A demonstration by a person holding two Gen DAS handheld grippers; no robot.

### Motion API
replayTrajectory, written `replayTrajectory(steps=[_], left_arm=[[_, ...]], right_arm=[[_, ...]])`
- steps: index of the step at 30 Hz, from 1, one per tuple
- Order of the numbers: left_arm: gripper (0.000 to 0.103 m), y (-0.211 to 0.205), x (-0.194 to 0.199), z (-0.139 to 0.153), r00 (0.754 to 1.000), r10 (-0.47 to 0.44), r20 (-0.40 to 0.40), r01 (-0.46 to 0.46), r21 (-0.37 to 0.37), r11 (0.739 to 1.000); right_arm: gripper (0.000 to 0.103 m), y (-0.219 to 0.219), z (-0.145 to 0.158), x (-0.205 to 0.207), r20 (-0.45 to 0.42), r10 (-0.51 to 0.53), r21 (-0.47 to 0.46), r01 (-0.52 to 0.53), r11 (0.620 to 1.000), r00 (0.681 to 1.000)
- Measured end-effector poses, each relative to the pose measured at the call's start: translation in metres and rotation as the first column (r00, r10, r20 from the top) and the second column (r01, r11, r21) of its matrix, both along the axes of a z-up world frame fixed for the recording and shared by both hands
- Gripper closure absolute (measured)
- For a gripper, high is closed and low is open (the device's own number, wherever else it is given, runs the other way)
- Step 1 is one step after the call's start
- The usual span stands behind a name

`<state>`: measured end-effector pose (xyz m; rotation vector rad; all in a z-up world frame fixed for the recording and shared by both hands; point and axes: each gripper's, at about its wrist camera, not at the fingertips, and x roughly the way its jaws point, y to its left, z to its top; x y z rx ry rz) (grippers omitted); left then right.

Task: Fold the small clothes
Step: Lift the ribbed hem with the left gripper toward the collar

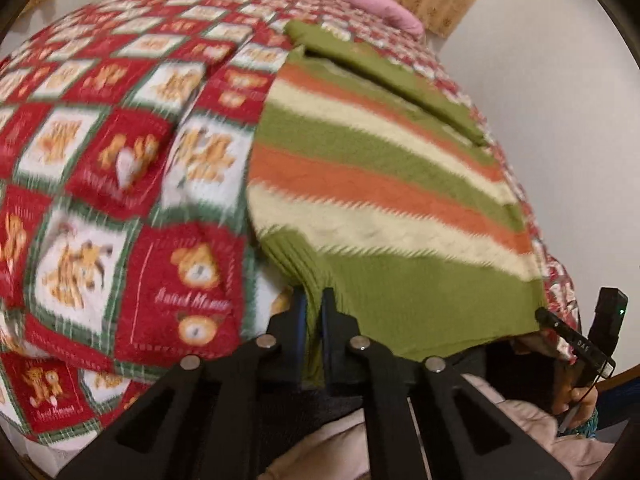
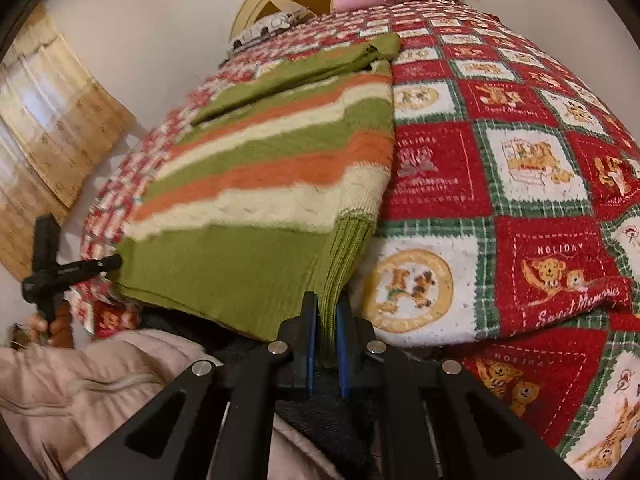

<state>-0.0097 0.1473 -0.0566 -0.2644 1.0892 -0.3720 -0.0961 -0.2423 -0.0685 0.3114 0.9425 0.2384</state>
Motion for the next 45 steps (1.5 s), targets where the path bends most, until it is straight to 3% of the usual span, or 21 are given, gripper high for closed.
replayTrajectory(steps=[9, 15, 17, 19, 21, 23, 26, 28, 30, 32, 33, 36, 39, 40, 42, 43, 44, 45], left_arm=[[0.097, -0.024, 0.079, 0.049, 0.993, -0.060, 0.103, 0.062, -0.011, 0.998], [0.097, -0.039, 0.143, 0.048, 0.990, -0.037, 0.135, 0.027, 0.070, 0.997], [0.097, -0.036, 0.149, 0.051, 0.988, -0.034, 0.149, 0.021, 0.086, 0.996], [0.097, -0.031, 0.151, 0.057, 0.984, -0.065, 0.167, 0.051, 0.089, 0.995], [0.095, -0.026, 0.142, 0.064, 0.968, -0.136, 0.213, 0.107, 0.144, 0.984], [0.083, -0.025, 0.130, 0.066, 0.947, -0.211, 0.243, 0.164, 0.203, 0.965], [0.071, -0.027, 0.103, 0.059, 0.901, -0.359, 0.244, 0.278, 0.312, 0.908], [0.066, -0.033, 0.083, 0.051, 0.854, -0.471, 0.222, 0.377, 0.361, 0.853], [0.052, -0.041, 0.066, 0.046, 0.800, -0.562, 0.210, 0.449, 0.411, 0.793], [0.031, -0.052, 0.051, 0.043, 0.736, -0.641, 0.219, 0.495, 0.471, 0.730], [0.029, -0.058, 0.046, 0.041, 0.705, -0.673, 0.224, 0.515, 0.491, 0.703], [0.028, -0.073, 0.041, 0.030, 0.624, -0.766, 0.157, 0.598, 0.534, 0.597], [0.028, -0.082, 0.033, 0.017, 0.516, -0.853, 0.076, 0.664, 0.594, 0.455], [0.028, -0.082, 0.031, 0.016, 0.495, -0.867, 0.061, 0.673, 0.603, 0.427], [0.028, -0.083, 0.030, 0.012, 0.456, -0.890, 0.024, 0.706, 0.598, 0.378], [0.028, -0.083, 0.030, 0.012, 0.437, -0.899, 0.009, 0.724, 0.590, 0.358], [0.028, -0.083, 0.029, 0.012, 0.420, -0.907, 0.003, 0.734, 0.587, 0.342], [0.028, -0.084, 0.029, 0.011, 0.404, -0.915, 0.001, 0.739, 0.589, 0.327]], right_arm=[[0.095, -0.017, 0.049, 0.047, 0.113, -0.036, 0.175, 0.015, 0.985, 0.993], [0.099, -0.034, 0.050, 0.114, 0.121, -0.126, 0.163, 0.106, 0.981, 0.985], [0.103, -0.036, 0.045, 0.133, 0.110, -0.165, 0.113, 0.152, 0.982, 0.980], [0.103, -0.039, 0.038, 0.145, 0.090, -0.175, 0.106, 0.165, 0.981, 0.981], [0.103, -0.039, 0.028, 0.151, 0.069, -0.172, 0.100, 0.165, 0.981, 0.983], [0.103, -0.033, 0.024, 0.148, 0.080, -0.157, 0.082, 0.151, 0.985, 0.984], [0.103, -0.027, 0.022, 0.140, 0.101, -0.130, 0.099, 0.120, 0.988, 0.986], [0.103, -0.021, 0.020, 0.136, 0.099, -0.116, 0.121, 0.104, 0.987, 0.988], [0.103, -0.016, 0.020, 0.133, 0.099, -0.110, 0.127, 0.097, 0.987, 0.989], [0.103, -0.009, 0.021, 0.130, 0.096, -0.089, 0.120, 0.077, 0.990, 0.991], [0.103, -0.006, 0.021, 0.129, 0.093, -0.080, 0.109, 0.070, 0.992, 0.992], [0.102, 0.000, 0.024, 0.124, 0.090, -0.069, 0.082, 0.062, 0.995, 0.994], [0.101, -0.001, 0.024, 0.117, 0.085, -0.073, 0.100, 0.064, 0.993, 0.994], [0.096, -0.001, 0.024, 0.114, 0.083, -0.076, 0.104, 0.067, 0.992, 0.994], [0.068, -0.003, 0.022, 0.109, 0.079, -0.085, 0.106, 0.077, 0.991, 0.993], [0.044, -0.003, 0.022, 0.105, 0.088, -0.096, 0.106, 0.086, 0.991, 0.992], [0.038, -0.003, 0.023, 0.103, 0.098, -0.100, 0.106, 0.090, 0.990, 0.990], [0.038, -0.002, 0.024, 0.100, 0.103, -0.099, 0.105, 0.088, 0.991, 0.990]])
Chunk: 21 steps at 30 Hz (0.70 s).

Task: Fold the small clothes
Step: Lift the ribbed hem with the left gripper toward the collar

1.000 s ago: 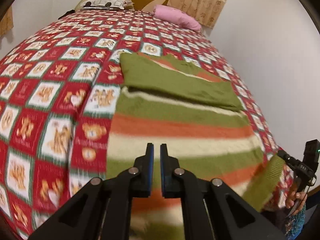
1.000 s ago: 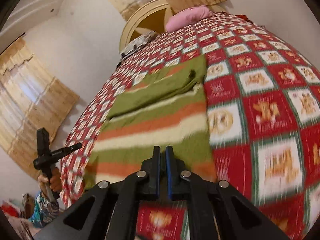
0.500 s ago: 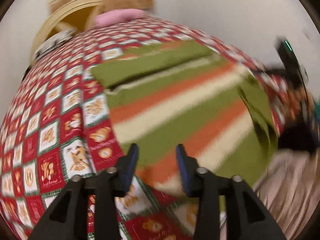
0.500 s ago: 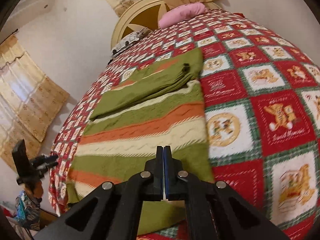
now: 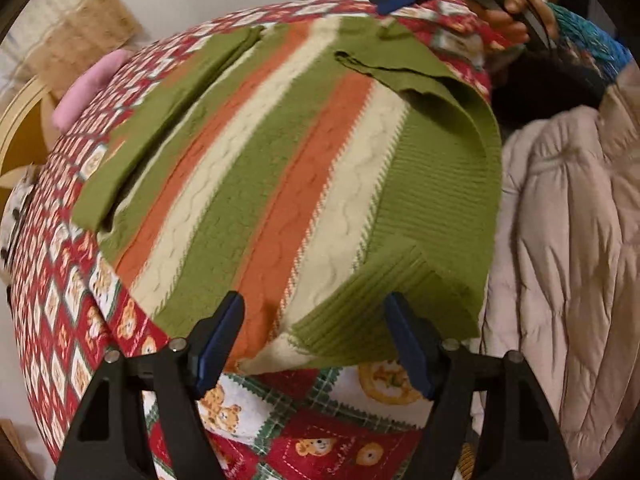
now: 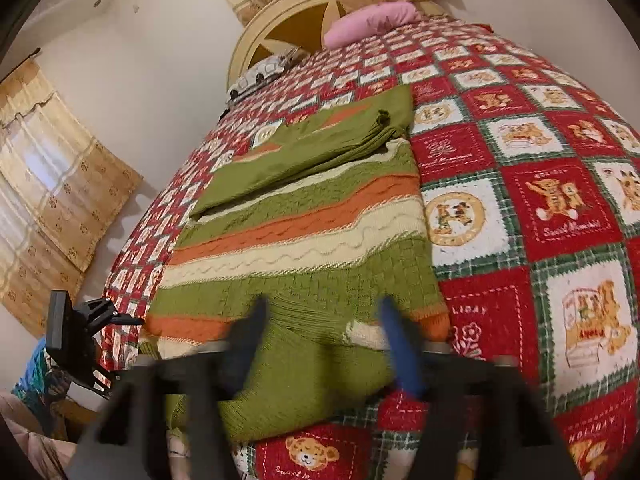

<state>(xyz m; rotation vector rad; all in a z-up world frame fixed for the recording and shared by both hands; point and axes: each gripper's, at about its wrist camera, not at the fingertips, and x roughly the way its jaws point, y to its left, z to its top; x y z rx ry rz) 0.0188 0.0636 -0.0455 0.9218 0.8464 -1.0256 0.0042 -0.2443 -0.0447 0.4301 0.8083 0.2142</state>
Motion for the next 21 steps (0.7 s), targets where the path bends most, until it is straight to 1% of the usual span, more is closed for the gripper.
replayTrajectory(steps=[3, 6, 8, 10, 11, 12, 13, 14, 15, 16, 17, 18, 20, 21], left_arm=[[0.028, -0.001, -0.003, -0.002, 0.999, -0.043, -0.019, 0.044, 0.025, 0.999], [0.028, 0.001, -0.017, -0.001, 0.990, -0.135, -0.040, 0.136, 0.021, 0.990], [0.028, -0.001, -0.023, -0.004, 0.984, -0.177, -0.034, 0.178, 0.025, 0.984], [0.028, -0.008, -0.027, -0.016, 0.979, -0.205, -0.001, 0.205, 0.076, 0.976], [0.028, -0.009, -0.027, -0.021, 0.977, -0.212, -0.010, 0.213, 0.088, 0.973], [0.031, -0.010, -0.028, -0.020, 0.976, -0.217, -0.031, 0.219, 0.065, 0.974], [0.044, -0.009, -0.028, -0.018, 0.974, -0.218, -0.064, 0.220, 0.030, 0.975], [0.060, -0.009, -0.027, -0.017, 0.971, -0.215, -0.103, 0.218, 0.015, 0.976], [0.066, -0.007, -0.029, -0.017, 0.966, -0.212, -0.145, 0.214, -0.002, 0.977], [0.076, -0.004, -0.033, -0.016, 0.966, -0.217, -0.144, 0.218, -0.010, 0.976], [0.081, -0.001, -0.038, -0.016, 0.967, -0.223, -0.127, 0.222, -0.019, 0.975], [0.083, 0.003, -0.041, -0.016, 0.969, -0.218, -0.114, 0.216, -0.028, 0.976], [0.090, 0.008, -0.039, -0.012, 0.980, -0.154, -0.127, 0.145, -0.075, 0.987], [0.091, 0.013, -0.032, -0.006, 0.985, -0.107, -0.135, 0.091, -0.121, 0.988]], right_arm=[[0.038, 0.002, 0.002, -0.003, 0.000, 0.002, -0.006, -0.002, 1.000, 1.000], [0.038, 0.004, 0.003, -0.003, 0.001, 0.008, -0.009, -0.008, 1.000, 1.000], [0.038, 0.006, 0.003, -0.002, -0.002, 0.009, -0.021, -0.009, 1.000, 1.000], [0.038, 0.006, 0.002, 0.000, -0.006, 0.004, -0.023, -0.004, 1.000, 1.000], [0.038, 0.006, 0.003, 0.001, -0.007, 0.002, -0.020, -0.003, 1.000, 1.000], [0.038, 0.006, 0.003, 0.001, -0.007, 0.002, -0.021, -0.003, 1.000, 1.000], [0.038, 0.007, 0.004, 0.001, -0.005, 0.004, -0.026, -0.004, 1.000, 1.000], [0.038, 0.007, 0.006, 0.001, -0.001, 0.008, -0.037, -0.008, 0.999, 1.000], [0.038, 0.007, 0.009, 0.000, 0.004, 0.016, -0.062, -0.016, 0.998, 1.000], [0.038, 0.007, 0.012, -0.001, 0.009, 0.025, -0.090, -0.024, 0.996, 1.000], [0.038, 0.008, 0.015, 0.000, 0.012, 0.036, -0.117, -0.034, 0.993, 0.999], [0.038, 0.009, 0.018, 0.000, 0.014, 0.051, -0.151, -0.048, 0.987, 0.999], [0.038, 0.011, 0.023, 0.003, 0.013, 0.088, -0.222, -0.083, 0.972, 0.996], [0.038, 0.012, 0.026, 0.005, 0.011, 0.110, -0.256, -0.104, 0.961, 0.994]])
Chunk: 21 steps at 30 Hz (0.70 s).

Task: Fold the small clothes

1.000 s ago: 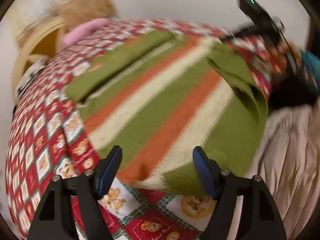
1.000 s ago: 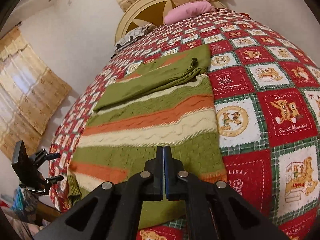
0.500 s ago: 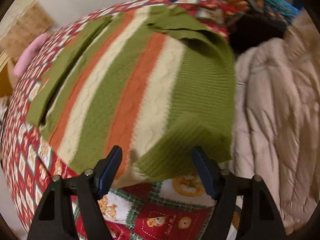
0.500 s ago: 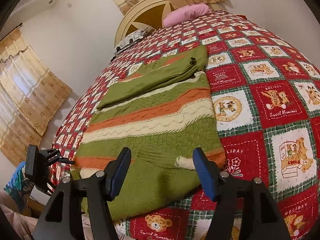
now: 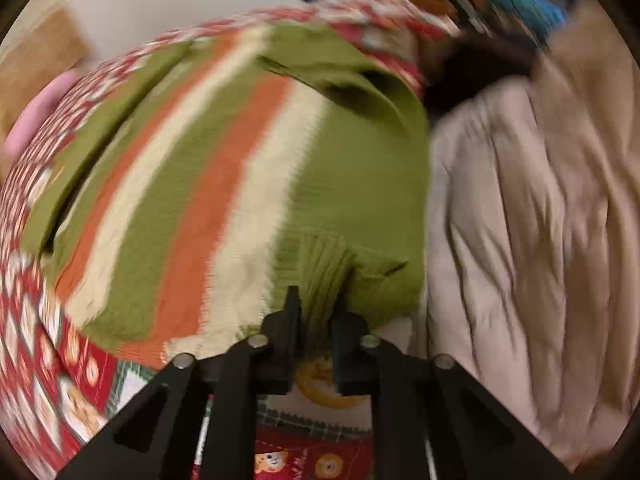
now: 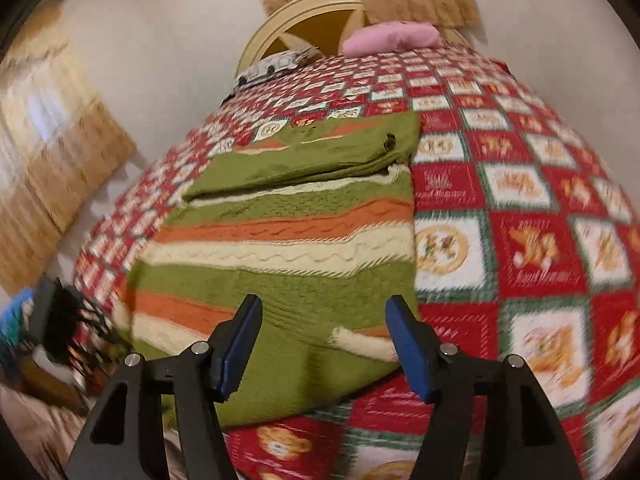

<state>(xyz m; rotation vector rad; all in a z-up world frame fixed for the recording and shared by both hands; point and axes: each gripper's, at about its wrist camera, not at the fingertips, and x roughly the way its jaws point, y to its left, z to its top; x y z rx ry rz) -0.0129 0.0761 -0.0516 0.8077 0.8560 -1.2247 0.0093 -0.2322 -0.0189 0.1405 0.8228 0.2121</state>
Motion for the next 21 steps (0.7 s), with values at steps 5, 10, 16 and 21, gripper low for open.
replayTrajectory(steps=[5, 10, 16, 21], left_arm=[[0.091, 0.031, 0.041, 0.030, 0.942, 0.324, -0.086, -0.335, -0.263, 0.905], [0.091, 0.041, 0.082, 0.014, 0.842, 0.506, -0.187, -0.540, -0.288, 0.791], [0.091, 0.020, 0.088, -0.014, 0.800, 0.563, -0.207, -0.599, -0.221, 0.770], [0.062, 0.020, 0.097, -0.014, 0.798, 0.550, -0.248, -0.599, -0.220, 0.770]], right_arm=[[0.038, 0.024, 0.001, 0.019, -0.035, 0.212, -0.113, -0.214, 0.970, 0.977], [0.038, 0.053, -0.028, 0.043, -0.165, 0.340, -0.202, -0.369, 0.907, 0.926], [0.038, 0.070, -0.050, 0.040, -0.234, 0.457, -0.287, -0.510, 0.811, 0.858], [0.072, 0.073, -0.045, 0.026, -0.245, 0.484, -0.334, -0.541, 0.772, 0.840]])
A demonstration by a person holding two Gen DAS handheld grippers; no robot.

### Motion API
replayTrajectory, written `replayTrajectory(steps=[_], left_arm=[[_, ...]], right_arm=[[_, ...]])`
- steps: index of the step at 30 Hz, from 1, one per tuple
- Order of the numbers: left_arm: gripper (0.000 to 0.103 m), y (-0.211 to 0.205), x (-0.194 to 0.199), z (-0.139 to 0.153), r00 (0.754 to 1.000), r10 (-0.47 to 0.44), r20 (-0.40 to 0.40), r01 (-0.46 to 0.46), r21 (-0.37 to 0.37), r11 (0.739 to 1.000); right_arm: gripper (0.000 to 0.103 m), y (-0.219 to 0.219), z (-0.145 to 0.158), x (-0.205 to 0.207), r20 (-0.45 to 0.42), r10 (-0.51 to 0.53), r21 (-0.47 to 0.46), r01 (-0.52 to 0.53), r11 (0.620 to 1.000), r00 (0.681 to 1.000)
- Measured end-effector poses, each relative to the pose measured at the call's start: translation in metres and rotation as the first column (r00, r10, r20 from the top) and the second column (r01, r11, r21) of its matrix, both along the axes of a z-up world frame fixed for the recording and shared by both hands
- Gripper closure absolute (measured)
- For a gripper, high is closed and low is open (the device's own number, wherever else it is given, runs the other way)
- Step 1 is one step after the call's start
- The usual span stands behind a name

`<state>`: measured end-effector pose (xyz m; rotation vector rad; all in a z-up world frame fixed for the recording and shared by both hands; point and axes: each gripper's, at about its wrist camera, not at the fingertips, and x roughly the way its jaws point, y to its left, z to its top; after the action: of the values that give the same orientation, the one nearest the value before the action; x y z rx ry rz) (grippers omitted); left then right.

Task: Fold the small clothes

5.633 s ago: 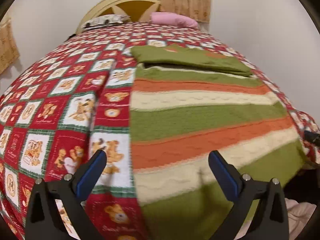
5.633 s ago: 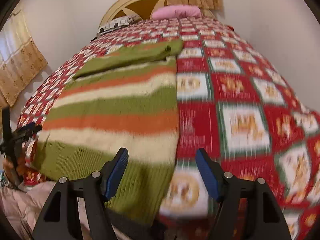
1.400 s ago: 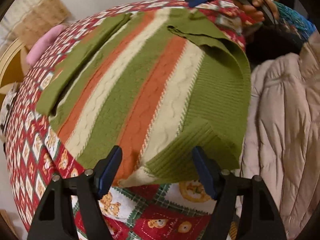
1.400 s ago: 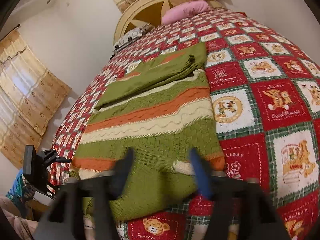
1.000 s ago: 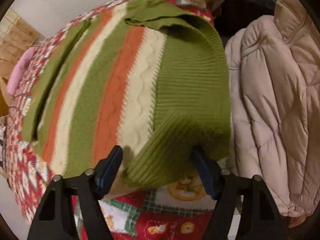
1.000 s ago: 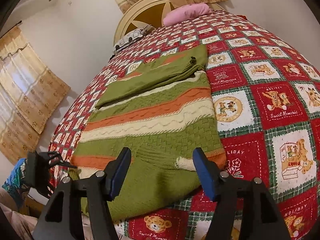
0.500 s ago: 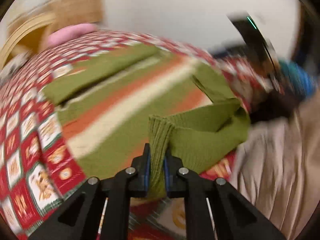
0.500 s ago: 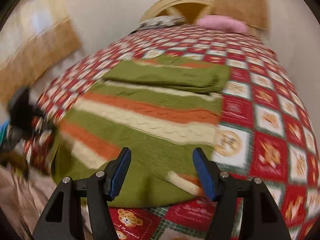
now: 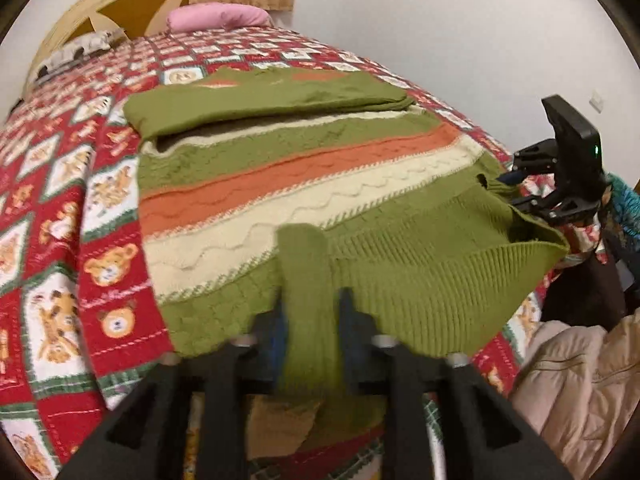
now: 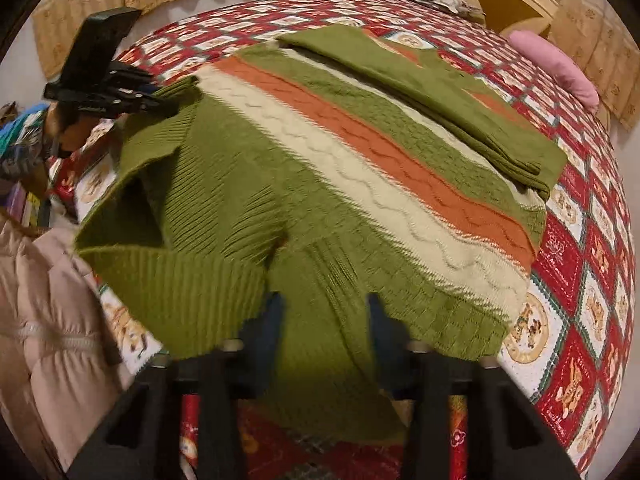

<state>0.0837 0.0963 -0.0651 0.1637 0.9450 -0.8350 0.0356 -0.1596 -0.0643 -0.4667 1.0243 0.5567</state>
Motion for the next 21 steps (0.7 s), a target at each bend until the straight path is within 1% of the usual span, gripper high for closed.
replayTrajectory(steps=[1, 2, 3, 4, 5, 6, 7, 8, 9, 10, 11, 12, 13, 14, 15, 16, 18, 20, 21], left_arm=[[0.052, -0.002, 0.000, 0.000, 1.000, -0.008, -0.008, 0.008, -0.018, 1.000], [0.047, -0.004, 0.000, -0.001, 1.000, -0.014, -0.007, 0.014, -0.024, 1.000], [0.047, -0.008, -0.002, -0.001, 1.000, -0.018, 0.015, 0.018, -0.010, 1.000], [0.048, -0.011, -0.005, -0.001, 0.999, -0.019, 0.040, 0.019, 0.010, 1.000], [0.061, -0.015, -0.006, -0.001, 0.998, -0.022, 0.063, 0.020, 0.029, 0.999], [0.074, -0.016, -0.007, 0.001, 0.997, -0.024, 0.072, 0.022, 0.030, 0.999], [0.092, -0.013, -0.005, 0.002, 0.998, -0.025, 0.051, 0.025, 0.009, 1.000], [0.092, -0.009, -0.001, 0.005, 1.000, -0.012, 0.023, 0.012, -0.027, 1.000], [0.092, -0.002, 0.004, 0.009, 0.999, 0.025, 0.019, -0.024, -0.064, 0.998], [0.092, 0.004, 0.008, 0.012, 0.998, 0.056, 0.013, -0.054, -0.092, 0.994], [0.092, 0.011, 0.013, 0.015, 0.996, 0.091, 0.002, -0.090, -0.124, 0.988], [0.092, 0.022, 0.021, 0.016, 0.990, 0.140, -0.024, -0.142, -0.166, 0.976], [0.092, 0.032, 0.030, 0.015, 0.981, 0.185, -0.058, -0.193, -0.203, 0.960], [0.092, 0.038, 0.035, 0.011, 0.973, 0.217, -0.081, -0.229, -0.216, 0.949], [0.092, 0.042, 0.039, 0.006, 0.965, 0.243, -0.099, -0.259, -0.217, 0.941], [0.092, 0.042, 0.042, 0.000, 0.960, 0.256, -0.117, -0.276, -0.209, 0.938], [0.092, 0.035, 0.043, -0.007, 0.957, 0.264, -0.121, -0.282, -0.174, 0.943], [0.085, 0.029, 0.042, -0.005, 0.959, 0.273, -0.082, -0.283, -0.168, 0.944], [0.081, 0.030, 0.042, -0.004, 0.960, 0.267, -0.086, -0.279, -0.172, 0.945]], right_arm=[[0.076, 0.001, 0.000, -0.003, 0.011, 0.004, -0.011, -0.004, 1.000, 1.000], [0.081, 0.001, 0.000, -0.004, 0.008, -0.003, -0.003, 0.003, 1.000, 1.000], [0.084, 0.000, 0.001, -0.002, 0.000, -0.018, 0.008, 0.018, 1.000, 1.000], [0.089, 0.001, 0.002, -0.003, 0.002, -0.037, 0.020, 0.037, 0.999, 0.999], [0.094, -0.003, 0.005, -0.002, 0.012, -0.066, 0.043, 0.065, 0.997, 0.998], [0.094, -0.010, 0.010, 0.004, 0.025, -0.102, 0.074, 0.100, 0.992, 0.994], [0.094, -0.023, 0.018, 0.010, 0.030, -0.166, 0.136, 0.160, 0.978, 0.986], [0.094, -0.037, 0.024, 0.015, 0.022, -0.229, 0.194, 0.220, 0.956, 0.973], [0.094, -0.051, 0.028, 0.021, 0.019, -0.296, 0.242, 0.283, 0.928, 0.955], [0.094, -0.065, 0.030, 0.026, 0.008, -0.365, 0.291, 0.347, 0.892, 0.931], [0.094, -0.086, 0.030, 0.032, -0.033, -0.452, 0.371, 0.430, 0.823, 0.892], [0.094, -0.107, 0.026, 0.037, -0.094, -0.522, 0.447, 0.505, 0.739, 0.848], [0.094, -0.124, 0.019, 0.040, -0.153, -0.572, 0.497, 0.563, 0.660, 0.806], [0.094, -0.137, 0.007, 0.041, -0.203, -0.606, 0.530, 0.607, 0.593, 0.769], [0.094, -0.139, 0.002, 0.041, -0.214, -0.608, 0.535, 0.613, 0.582, 0.764], [0.094, -0.138, -0.006, 0.042, -0.221, -0.602, 0.539, 0.611, 0.580, 0.767], [0.094, -0.134, -0.009, 0.040, -0.211, -0.597, 0.557, 0.597, 0.577, 0.774], [0.093, -0.130, -0.006, 0.040, -0.199, -0.600, 0.546, 0.596, 0.589, 0.775], [0.092, -0.129, -0.005, 0.040, -0.200, -0.598, 0.540, 0.597, 0.593, 0.776]])
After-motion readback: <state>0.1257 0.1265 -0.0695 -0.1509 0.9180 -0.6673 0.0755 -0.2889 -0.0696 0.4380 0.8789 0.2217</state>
